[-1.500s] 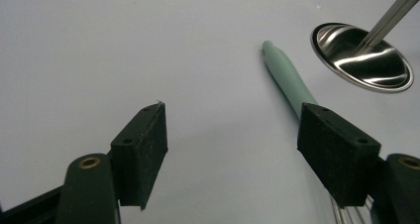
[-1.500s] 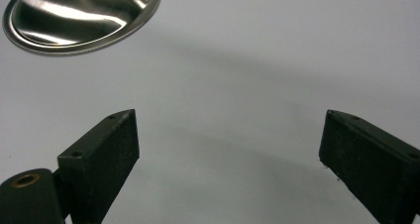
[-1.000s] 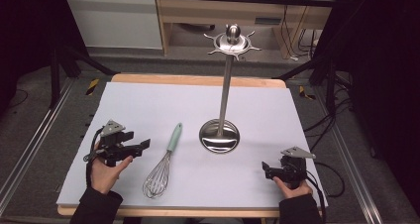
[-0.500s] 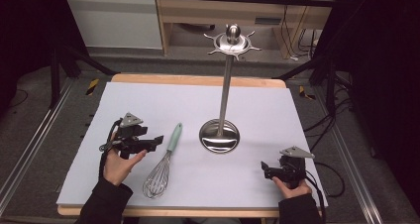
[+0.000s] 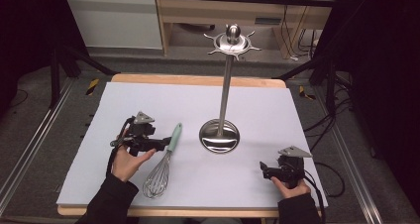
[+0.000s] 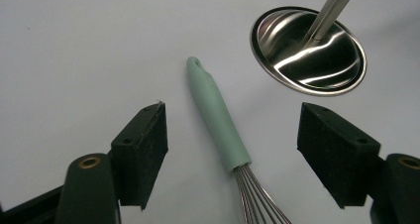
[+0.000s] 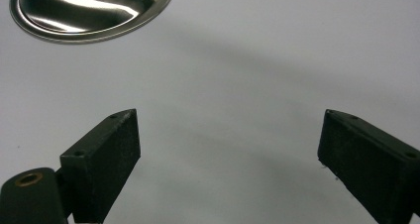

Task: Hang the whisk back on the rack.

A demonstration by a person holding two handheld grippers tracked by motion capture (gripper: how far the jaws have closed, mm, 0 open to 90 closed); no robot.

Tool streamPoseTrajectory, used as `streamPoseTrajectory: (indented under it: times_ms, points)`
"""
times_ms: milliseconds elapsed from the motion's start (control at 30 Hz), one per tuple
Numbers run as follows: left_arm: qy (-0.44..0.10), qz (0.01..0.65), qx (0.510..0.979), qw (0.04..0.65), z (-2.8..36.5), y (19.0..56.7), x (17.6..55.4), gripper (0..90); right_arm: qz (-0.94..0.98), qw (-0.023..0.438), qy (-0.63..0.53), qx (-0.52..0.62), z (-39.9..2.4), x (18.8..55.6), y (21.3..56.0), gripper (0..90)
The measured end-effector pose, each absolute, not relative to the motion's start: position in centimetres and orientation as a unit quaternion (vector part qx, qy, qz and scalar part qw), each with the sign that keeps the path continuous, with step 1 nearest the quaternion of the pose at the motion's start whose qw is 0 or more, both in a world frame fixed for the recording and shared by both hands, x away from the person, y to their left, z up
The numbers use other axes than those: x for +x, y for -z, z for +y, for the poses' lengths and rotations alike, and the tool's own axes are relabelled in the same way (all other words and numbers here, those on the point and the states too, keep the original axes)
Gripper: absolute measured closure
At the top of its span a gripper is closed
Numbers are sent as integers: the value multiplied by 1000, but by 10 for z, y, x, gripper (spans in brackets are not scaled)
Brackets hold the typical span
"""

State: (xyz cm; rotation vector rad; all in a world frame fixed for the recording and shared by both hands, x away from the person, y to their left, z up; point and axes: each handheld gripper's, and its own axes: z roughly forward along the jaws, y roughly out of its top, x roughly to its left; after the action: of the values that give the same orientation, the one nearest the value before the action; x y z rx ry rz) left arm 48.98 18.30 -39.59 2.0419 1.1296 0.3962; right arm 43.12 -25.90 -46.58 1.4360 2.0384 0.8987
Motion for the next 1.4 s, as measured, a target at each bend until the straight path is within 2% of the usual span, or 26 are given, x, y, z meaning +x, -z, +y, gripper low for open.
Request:
streamPoseTrajectory:
  times_ms: [967, 1400]
  points:
    - [-119, 455, 833, 292, 158, 426, 508, 336, 751, 239, -327, 521, -255, 431, 466, 97]
    - [-94, 466, 842, 254, 154, 441, 514, 451, 753, 236, -322, 523, -254, 432, 467, 97]
